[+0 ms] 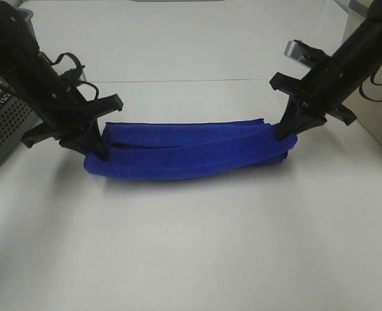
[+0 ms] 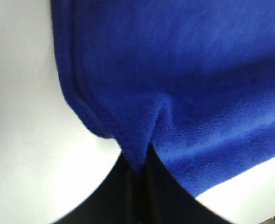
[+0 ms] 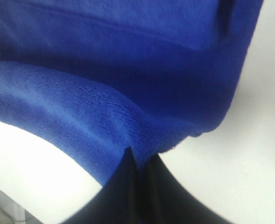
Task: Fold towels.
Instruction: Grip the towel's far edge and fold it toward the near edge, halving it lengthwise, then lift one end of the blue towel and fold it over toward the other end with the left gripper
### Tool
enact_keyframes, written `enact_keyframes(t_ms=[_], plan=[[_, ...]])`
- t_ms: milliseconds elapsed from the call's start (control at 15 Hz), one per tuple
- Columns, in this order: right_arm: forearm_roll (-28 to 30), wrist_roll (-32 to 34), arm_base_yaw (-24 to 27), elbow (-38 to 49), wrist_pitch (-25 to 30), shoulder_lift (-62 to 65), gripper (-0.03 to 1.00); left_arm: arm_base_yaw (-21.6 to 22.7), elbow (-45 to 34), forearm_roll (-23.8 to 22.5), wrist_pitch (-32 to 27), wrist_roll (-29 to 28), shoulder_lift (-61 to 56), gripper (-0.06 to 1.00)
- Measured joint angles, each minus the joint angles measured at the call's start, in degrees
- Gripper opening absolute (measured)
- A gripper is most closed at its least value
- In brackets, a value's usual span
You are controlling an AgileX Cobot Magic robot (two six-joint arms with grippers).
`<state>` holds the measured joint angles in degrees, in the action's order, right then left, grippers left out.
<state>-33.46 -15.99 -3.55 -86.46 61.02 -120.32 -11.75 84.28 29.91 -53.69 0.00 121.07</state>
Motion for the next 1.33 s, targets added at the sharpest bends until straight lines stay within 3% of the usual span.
enact_keyframes(t_ms=[467, 933, 1000, 1133, 1200, 1333], plan=[[0.06, 1.89, 0.00, -22.17, 3.04, -14.15, 0.02, 2.01, 23.26, 0.52, -3.95, -3.55, 12.55, 0.01], [1.09, 3.04, 0.00, -25.04, 2.41, -19.71, 0.04, 2.52, 25.84, -0.63, 1.32, -3.72, 17.36, 0.01], [2.35, 4.07, 0.00, -25.04, 2.46, -19.71, 0.10, 2.52, 25.84, -0.74, 1.55, -3.72, 17.36, 0.01], [4.53, 5.04, 0.00, -25.04, 3.78, -19.71, 0.32, 2.52, 25.84, -0.97, 1.38, -3.95, 17.36, 0.06], [4.76, 5.04, 0.00, -25.04, 4.98, -19.71, 0.45, 2.52, 25.84, -0.97, 1.38, -4.01, 17.36, 0.17], [4.13, 5.04, 0.00, -25.04, 7.22, -19.71, 0.66, 2.52, 26.07, -0.97, 1.09, -4.07, 17.36, 0.47]])
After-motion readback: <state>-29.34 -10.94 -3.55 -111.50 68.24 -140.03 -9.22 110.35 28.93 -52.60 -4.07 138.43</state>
